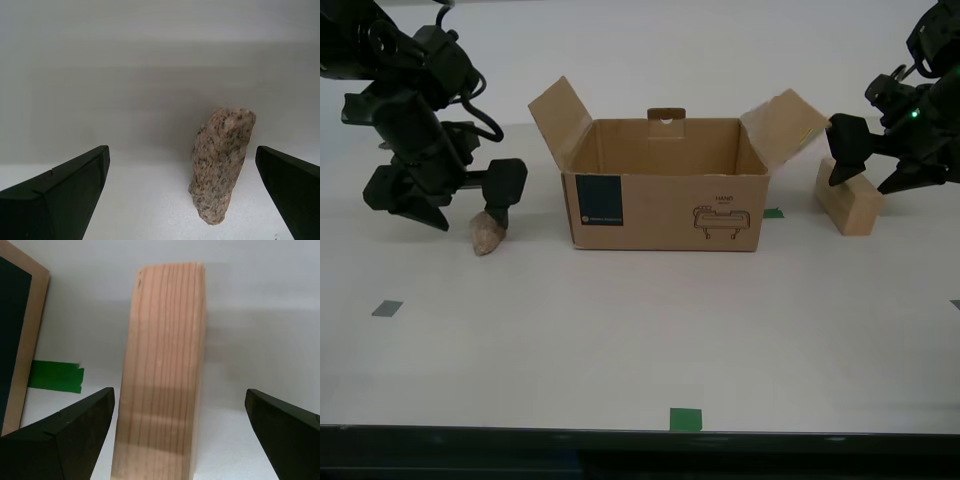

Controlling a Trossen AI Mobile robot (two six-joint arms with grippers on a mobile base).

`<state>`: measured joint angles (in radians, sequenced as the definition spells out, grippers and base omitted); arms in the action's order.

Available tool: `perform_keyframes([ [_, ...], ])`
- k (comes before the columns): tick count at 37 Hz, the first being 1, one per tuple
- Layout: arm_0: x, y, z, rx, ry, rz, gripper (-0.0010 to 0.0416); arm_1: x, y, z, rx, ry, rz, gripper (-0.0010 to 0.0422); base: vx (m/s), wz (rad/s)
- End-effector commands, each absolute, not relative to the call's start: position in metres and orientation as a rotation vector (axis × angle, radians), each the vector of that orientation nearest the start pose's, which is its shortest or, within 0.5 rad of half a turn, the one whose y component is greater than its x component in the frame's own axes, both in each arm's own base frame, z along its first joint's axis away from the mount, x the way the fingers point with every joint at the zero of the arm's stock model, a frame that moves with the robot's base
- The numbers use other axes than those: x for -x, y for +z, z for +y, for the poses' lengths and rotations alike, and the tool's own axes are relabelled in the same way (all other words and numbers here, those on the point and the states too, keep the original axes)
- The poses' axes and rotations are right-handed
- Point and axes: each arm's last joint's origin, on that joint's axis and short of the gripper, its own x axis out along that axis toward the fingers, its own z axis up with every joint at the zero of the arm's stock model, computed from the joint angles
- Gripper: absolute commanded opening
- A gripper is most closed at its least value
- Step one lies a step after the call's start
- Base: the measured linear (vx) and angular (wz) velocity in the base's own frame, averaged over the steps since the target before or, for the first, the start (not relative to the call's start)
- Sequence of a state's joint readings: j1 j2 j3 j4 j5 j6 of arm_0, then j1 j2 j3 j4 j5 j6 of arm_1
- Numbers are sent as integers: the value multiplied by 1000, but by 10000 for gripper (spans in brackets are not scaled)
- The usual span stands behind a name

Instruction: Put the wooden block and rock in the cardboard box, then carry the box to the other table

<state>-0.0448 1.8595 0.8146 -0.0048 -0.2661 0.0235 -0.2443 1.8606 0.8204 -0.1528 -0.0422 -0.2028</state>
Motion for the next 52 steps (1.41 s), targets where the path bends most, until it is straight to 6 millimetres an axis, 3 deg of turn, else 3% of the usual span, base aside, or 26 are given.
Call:
perform_keyframes([
  [1, -317, 91, -7, -186, 184, 1043, 368, -296, 83, -73, 12, -50, 1192, 400, 0, 0],
  [24, -316, 91, -7, -186, 184, 1044, 351, -301, 85, -74, 25, -61, 1123, 400, 0, 0],
  [52, -319, 92, -4, -177, 193, 1005, 350, -290, 75, -72, 21, -72, 1098, 400, 0, 0],
])
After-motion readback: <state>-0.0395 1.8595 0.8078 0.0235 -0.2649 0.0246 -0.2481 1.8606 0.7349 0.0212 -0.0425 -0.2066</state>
